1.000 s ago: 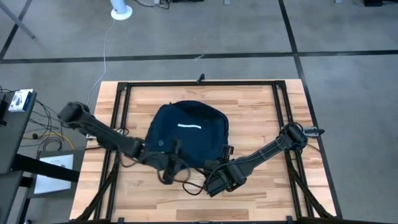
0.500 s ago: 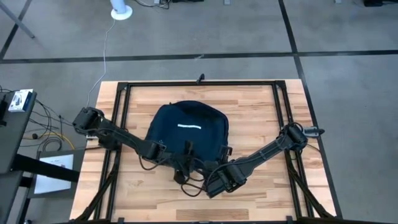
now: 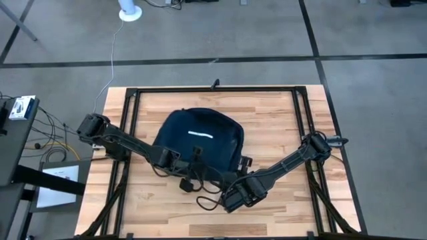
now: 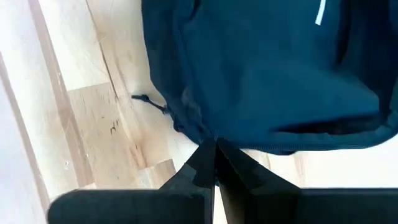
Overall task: Unpack backpack
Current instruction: Close the blue backpack
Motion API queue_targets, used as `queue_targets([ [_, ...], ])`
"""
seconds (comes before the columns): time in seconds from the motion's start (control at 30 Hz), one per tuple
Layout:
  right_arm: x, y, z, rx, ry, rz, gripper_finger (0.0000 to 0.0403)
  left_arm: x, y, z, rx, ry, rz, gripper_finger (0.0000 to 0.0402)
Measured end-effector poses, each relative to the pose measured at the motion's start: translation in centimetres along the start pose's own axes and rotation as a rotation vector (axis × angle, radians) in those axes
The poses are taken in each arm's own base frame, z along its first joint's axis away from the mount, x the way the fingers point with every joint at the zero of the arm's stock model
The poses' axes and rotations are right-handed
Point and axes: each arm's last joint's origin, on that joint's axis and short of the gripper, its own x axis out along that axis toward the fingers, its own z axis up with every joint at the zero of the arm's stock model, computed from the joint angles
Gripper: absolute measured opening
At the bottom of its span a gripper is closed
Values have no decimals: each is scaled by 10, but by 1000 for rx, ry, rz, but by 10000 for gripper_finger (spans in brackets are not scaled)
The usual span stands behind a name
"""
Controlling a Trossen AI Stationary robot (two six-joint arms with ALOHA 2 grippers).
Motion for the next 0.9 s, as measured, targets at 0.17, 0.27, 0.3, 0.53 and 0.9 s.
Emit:
queue_targets([
  [0.17, -8, -1, -6, 17, 15, -9, 0, -24, 7, -3, -7, 11, -12, 1],
  [0.27, -11, -1, -9, 8, 18, -12, 0, -48, 13, -2, -18, -56, -50, 0],
  [0.3, -11, -2, -10, 2, 27, -21, 0, -57, 14, -2, -20, -80, -74, 0],
  [0.53, -9, -14, -8, 26, 1, -144, 0, -106, 16, -9, -17, -173, -224, 0],
  [0.9, 7, -31, 26, -43, -52, -5, 0, -143, 1, -42, -103, 51, -234, 0],
])
